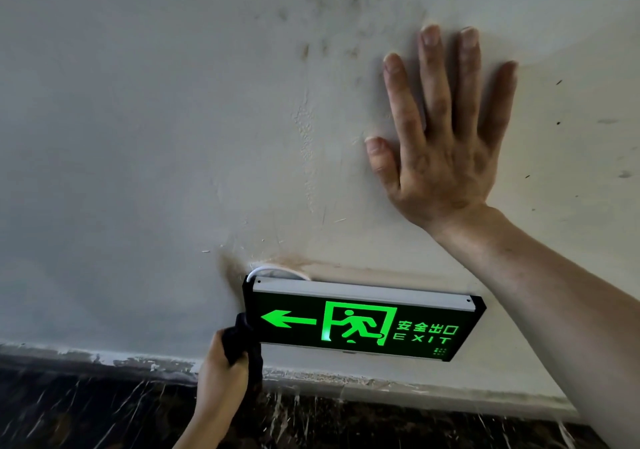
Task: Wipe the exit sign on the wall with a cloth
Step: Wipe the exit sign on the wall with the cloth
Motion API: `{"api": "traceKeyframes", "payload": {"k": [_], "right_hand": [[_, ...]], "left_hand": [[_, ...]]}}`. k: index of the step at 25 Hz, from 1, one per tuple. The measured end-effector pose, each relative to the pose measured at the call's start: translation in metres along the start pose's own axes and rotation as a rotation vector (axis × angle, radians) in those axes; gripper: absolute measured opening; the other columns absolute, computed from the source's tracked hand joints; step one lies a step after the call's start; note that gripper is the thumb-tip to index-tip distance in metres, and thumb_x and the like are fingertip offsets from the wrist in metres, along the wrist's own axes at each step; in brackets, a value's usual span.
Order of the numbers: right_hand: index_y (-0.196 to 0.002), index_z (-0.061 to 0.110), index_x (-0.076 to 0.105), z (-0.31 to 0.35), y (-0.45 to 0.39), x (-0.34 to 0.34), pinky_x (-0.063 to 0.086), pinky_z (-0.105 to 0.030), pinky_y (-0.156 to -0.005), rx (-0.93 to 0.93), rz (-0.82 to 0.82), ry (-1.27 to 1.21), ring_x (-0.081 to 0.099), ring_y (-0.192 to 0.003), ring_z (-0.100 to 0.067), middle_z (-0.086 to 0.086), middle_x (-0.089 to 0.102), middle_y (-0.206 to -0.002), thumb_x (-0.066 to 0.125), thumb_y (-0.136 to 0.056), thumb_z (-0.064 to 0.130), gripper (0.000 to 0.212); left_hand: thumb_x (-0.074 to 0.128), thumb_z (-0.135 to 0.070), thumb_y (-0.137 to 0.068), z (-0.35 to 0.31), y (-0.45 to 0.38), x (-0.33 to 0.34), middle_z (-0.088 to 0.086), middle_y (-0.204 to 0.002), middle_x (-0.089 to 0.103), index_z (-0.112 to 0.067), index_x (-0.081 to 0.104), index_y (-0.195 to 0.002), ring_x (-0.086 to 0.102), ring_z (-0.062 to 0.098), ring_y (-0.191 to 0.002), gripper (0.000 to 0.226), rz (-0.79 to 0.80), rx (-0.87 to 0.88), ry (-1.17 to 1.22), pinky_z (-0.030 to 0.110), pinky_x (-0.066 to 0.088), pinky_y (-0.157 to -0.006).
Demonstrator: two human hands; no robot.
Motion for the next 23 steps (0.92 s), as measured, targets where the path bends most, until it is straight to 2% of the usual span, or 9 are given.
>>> {"api": "traceKeyframes", "payload": {"k": [3, 5, 8, 10, 14, 16, 18, 21, 23], "right_hand": [[-0.148, 0.02, 0.031, 0.0, 0.001, -0.001, 0.009, -0.059, -0.114, 0.003, 0.01, -0.011, 0.024, -0.139, -0.037, -0.009, 0.027, -0.151, 0.033, -0.092, 0.053, 0.065], [-0.148, 0.02, 0.03, 0.001, 0.001, -0.002, 0.009, -0.059, -0.114, 0.0, 0.025, -0.018, 0.023, -0.139, -0.037, -0.009, 0.026, -0.151, 0.033, -0.093, 0.053, 0.065], [-0.148, 0.02, 0.03, 0.0, -0.003, -0.002, 0.011, -0.06, -0.113, 0.007, 0.048, -0.037, 0.024, -0.139, -0.037, -0.009, 0.026, -0.151, 0.033, -0.093, 0.053, 0.064], [-0.149, 0.02, 0.028, -0.001, -0.003, -0.005, 0.011, -0.061, -0.112, 0.013, 0.071, -0.048, 0.023, -0.139, -0.037, -0.01, 0.027, -0.152, 0.034, -0.094, 0.052, 0.064], [-0.15, 0.019, 0.025, 0.0, -0.004, -0.016, 0.008, -0.06, -0.113, 0.025, 0.183, -0.107, 0.022, -0.142, -0.037, -0.014, 0.031, -0.156, 0.041, -0.095, 0.048, 0.064], [-0.151, 0.02, 0.022, 0.0, -0.006, -0.023, 0.003, -0.058, -0.114, 0.045, 0.278, -0.177, 0.018, -0.145, -0.036, -0.013, 0.026, -0.159, 0.04, -0.096, 0.047, 0.064], [-0.152, 0.019, 0.02, 0.001, -0.005, -0.035, 0.002, -0.055, -0.116, 0.063, 0.346, -0.257, 0.013, -0.147, -0.034, -0.012, 0.02, -0.161, 0.036, -0.097, 0.046, 0.063], [-0.15, 0.016, 0.027, 0.009, 0.012, -0.065, 0.007, -0.049, -0.119, 0.117, 0.389, -0.451, 0.012, -0.148, -0.029, -0.01, 0.023, -0.16, 0.036, -0.096, 0.044, 0.061], [-0.147, 0.014, 0.032, 0.022, 0.035, -0.086, 0.013, -0.045, -0.12, 0.155, 0.459, -0.615, 0.015, -0.148, -0.024, -0.008, 0.028, -0.158, 0.037, -0.095, 0.042, 0.059]], "left_hand": [[0.05, 0.009, -0.091, 0.01, 0.005, 0.01, 0.014, -0.09, 0.07, -0.018, 0.058, -0.109, 0.067, 0.031, -0.081, 0.033, 0.017, -0.154, 0.152, 0.043, 0.054, -0.075], [0.048, 0.013, -0.093, 0.017, 0.01, 0.02, 0.016, -0.101, 0.067, -0.012, 0.057, -0.115, 0.064, 0.034, -0.094, 0.034, 0.059, -0.297, 0.352, 0.051, 0.052, -0.091], [0.047, 0.013, -0.095, 0.02, 0.028, 0.029, 0.021, -0.111, 0.062, -0.011, 0.052, -0.119, 0.059, 0.044, -0.107, 0.034, 0.109, -0.474, 0.532, 0.059, 0.049, -0.096], [0.05, 0.013, -0.094, 0.017, 0.049, 0.028, 0.024, -0.112, 0.062, -0.009, 0.053, -0.118, 0.06, 0.047, -0.105, 0.033, 0.147, -0.51, 0.554, 0.061, 0.05, -0.093], [0.056, 0.016, -0.09, 0.007, 0.078, 0.021, 0.031, -0.113, 0.063, 0.004, 0.056, -0.119, 0.061, 0.052, -0.103, 0.032, 0.237, -0.463, 0.604, 0.064, 0.049, -0.094], [0.056, 0.018, -0.088, -0.007, 0.088, 0.017, 0.031, -0.113, 0.064, 0.001, 0.059, -0.116, 0.061, 0.053, -0.102, 0.032, 0.256, -0.41, 0.653, 0.063, 0.052, -0.087], [0.055, 0.018, -0.089, -0.025, 0.095, 0.01, 0.03, -0.11, 0.068, -0.003, 0.062, -0.115, 0.063, 0.05, -0.102, 0.034, 0.261, -0.324, 0.699, 0.055, 0.055, -0.077], [0.054, 0.013, -0.09, -0.059, 0.105, 0.001, 0.018, -0.1, 0.077, -0.013, 0.067, -0.113, 0.071, 0.041, -0.097, 0.037, 0.381, -0.179, 0.656, 0.044, 0.059, -0.07], [0.053, 0.014, -0.089, -0.082, 0.112, -0.003, 0.016, -0.102, 0.077, -0.015, 0.067, -0.115, 0.074, 0.035, -0.093, 0.042, 0.467, -0.095, 0.57, 0.042, 0.06, -0.07]]}}
Point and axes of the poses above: each hand's wrist, its own y-axis away from the middle knuckle, its own x-axis out of the palm, z = x × y, the point moved 5 cm from there along -y, towards the middle knuckle
